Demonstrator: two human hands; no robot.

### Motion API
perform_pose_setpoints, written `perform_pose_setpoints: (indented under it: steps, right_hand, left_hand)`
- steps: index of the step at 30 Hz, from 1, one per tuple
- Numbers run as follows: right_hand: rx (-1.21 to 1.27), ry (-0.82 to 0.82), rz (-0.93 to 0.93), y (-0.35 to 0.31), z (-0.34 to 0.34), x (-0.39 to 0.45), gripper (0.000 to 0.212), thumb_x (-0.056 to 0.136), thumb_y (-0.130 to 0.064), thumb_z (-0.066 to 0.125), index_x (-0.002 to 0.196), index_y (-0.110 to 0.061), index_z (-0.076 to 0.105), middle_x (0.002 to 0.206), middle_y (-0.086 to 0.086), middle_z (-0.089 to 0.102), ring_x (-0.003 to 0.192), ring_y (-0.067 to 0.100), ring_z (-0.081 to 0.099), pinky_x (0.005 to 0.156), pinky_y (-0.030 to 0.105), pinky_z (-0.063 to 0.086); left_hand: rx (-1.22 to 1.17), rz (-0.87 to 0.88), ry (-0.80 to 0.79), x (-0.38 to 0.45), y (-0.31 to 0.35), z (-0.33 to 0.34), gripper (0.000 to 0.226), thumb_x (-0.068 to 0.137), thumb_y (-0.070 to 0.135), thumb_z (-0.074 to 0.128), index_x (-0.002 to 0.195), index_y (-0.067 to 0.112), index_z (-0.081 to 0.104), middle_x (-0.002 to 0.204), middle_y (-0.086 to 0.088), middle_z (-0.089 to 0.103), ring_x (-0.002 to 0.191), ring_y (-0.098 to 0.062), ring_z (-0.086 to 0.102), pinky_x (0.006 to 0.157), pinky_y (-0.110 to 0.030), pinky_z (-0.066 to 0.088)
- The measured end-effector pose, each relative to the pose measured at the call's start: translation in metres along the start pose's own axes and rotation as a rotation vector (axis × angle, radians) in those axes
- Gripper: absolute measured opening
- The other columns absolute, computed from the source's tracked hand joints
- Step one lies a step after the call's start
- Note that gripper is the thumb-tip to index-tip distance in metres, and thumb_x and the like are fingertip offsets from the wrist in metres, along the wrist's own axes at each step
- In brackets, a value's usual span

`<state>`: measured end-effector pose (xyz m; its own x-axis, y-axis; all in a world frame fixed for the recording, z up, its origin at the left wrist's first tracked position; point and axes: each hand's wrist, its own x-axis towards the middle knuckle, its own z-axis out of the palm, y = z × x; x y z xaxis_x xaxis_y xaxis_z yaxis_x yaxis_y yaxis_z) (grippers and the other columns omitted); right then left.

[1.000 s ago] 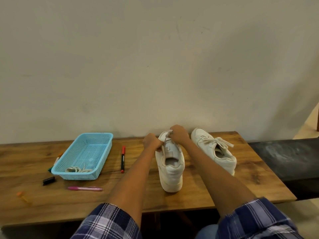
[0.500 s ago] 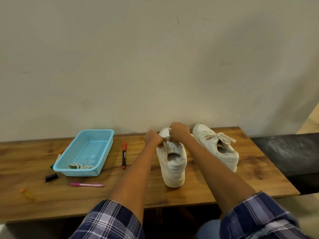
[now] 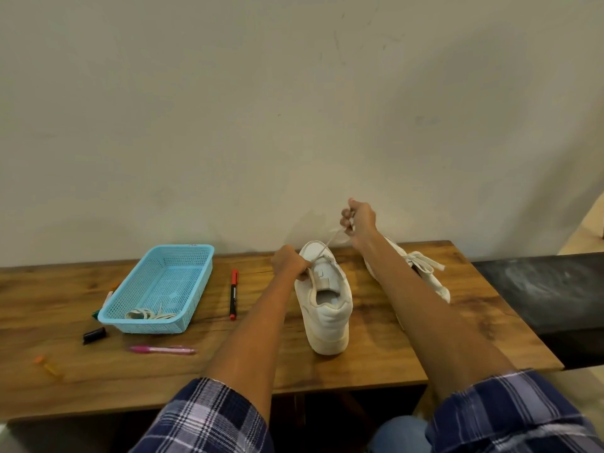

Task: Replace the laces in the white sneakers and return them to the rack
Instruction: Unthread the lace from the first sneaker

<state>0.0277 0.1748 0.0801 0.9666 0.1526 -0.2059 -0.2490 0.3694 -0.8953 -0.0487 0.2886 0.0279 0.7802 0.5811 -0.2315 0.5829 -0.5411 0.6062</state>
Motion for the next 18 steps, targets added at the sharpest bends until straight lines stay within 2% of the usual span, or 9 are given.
perform_pose_setpoints:
  steps: [2,4,5,6,8,11,14,17,18]
  right_hand:
    - [-0.524,-0.089,-0.151,0.014,0.004,0.001,0.011,0.087,-0.018,0.059,0.083,-0.015,0.049,0.075,0.001,0.051,0.053,0.009,0.048,0.046,0.018,0.037]
    - [-1.341,-0.247,-0.329,0.033,0.002,0.004,0.028,0.08,-0.026,0.067,0.102,-0.014,0.056,0.095,0.001,0.058,0.083,0.016,0.057,0.069,0.026,0.043]
    - [-1.662,-0.284,-0.386,0.042,0.001,0.004,0.032,0.08,-0.028,0.068,0.107,-0.014,0.057,0.102,0.001,0.061,0.093,0.019,0.058,0.073,0.028,0.042]
    - [-1.85,-0.286,-0.434,0.049,0.001,0.0,0.032,0.082,-0.026,0.066,0.109,-0.013,0.058,0.106,0.002,0.063,0.098,0.02,0.06,0.074,0.028,0.042]
    - [-1.96,-0.238,-0.474,0.06,0.006,-0.004,0.027,0.088,-0.023,0.061,0.112,-0.01,0.057,0.11,0.005,0.064,0.101,0.021,0.062,0.075,0.026,0.043]
    - [-1.766,-0.217,-0.437,0.064,0.008,-0.005,0.025,0.09,-0.023,0.058,0.108,-0.005,0.058,0.107,0.008,0.063,0.099,0.023,0.06,0.075,0.028,0.042]
    - [-1.077,-0.024,-0.194,0.069,-0.01,0.002,0.021,0.088,-0.02,0.059,0.088,0.001,0.062,0.092,0.013,0.06,0.088,0.025,0.057,0.071,0.03,0.041]
    - [-0.474,0.301,-0.018,0.064,-0.022,0.005,0.032,0.094,-0.018,0.046,0.105,0.006,0.064,0.092,0.015,0.064,0.083,0.028,0.061,0.073,0.034,0.049]
    - [-0.341,0.341,-0.017,0.06,-0.026,0.007,0.033,0.094,-0.017,0.041,0.105,0.005,0.063,0.084,0.014,0.062,0.072,0.025,0.059,0.064,0.032,0.049]
  left_hand:
    - [-0.01,0.002,0.004,-0.001,-0.001,0.0,0.034,0.082,0.023,0.068,0.056,0.013,0.048,0.039,0.004,0.052,0.051,-0.008,0.055,0.044,-0.019,0.033]
    - [-0.012,0.003,0.007,0.0,-0.001,0.0,0.033,0.082,0.023,0.068,0.057,0.012,0.048,0.054,0.0,0.064,0.066,-0.014,0.064,0.049,-0.02,0.04]
    - [-0.016,0.01,0.004,0.0,-0.001,0.001,0.032,0.082,0.023,0.069,0.059,0.012,0.048,0.07,-0.005,0.07,0.078,-0.016,0.067,0.056,-0.021,0.043]
    - [-0.012,0.014,0.0,0.0,0.0,0.001,0.031,0.081,0.023,0.069,0.062,0.011,0.049,0.083,-0.007,0.073,0.087,-0.018,0.068,0.061,-0.023,0.044]
    - [-0.015,0.023,0.008,0.0,0.0,0.0,0.021,0.081,0.022,0.07,0.072,0.008,0.059,0.095,-0.009,0.073,0.094,-0.019,0.068,0.063,-0.024,0.044]
    - [-0.034,0.013,0.011,0.0,-0.001,0.0,0.021,0.081,0.021,0.069,0.092,0.003,0.066,0.097,-0.01,0.073,0.094,-0.019,0.068,0.065,-0.024,0.046]
    - [-0.05,0.011,0.02,0.003,-0.001,0.005,0.024,0.082,0.024,0.068,0.092,0.003,0.064,0.097,-0.01,0.073,0.094,-0.02,0.068,0.067,-0.024,0.046]
    - [-0.029,0.006,0.058,0.001,0.001,0.008,0.032,0.083,0.025,0.069,0.104,0.003,0.062,0.102,-0.01,0.071,0.101,-0.021,0.065,0.066,-0.023,0.043]
    - [-0.016,0.0,0.059,0.002,0.002,0.009,0.031,0.083,0.025,0.069,0.105,0.004,0.062,0.103,-0.009,0.071,0.102,-0.021,0.065,0.065,-0.023,0.042]
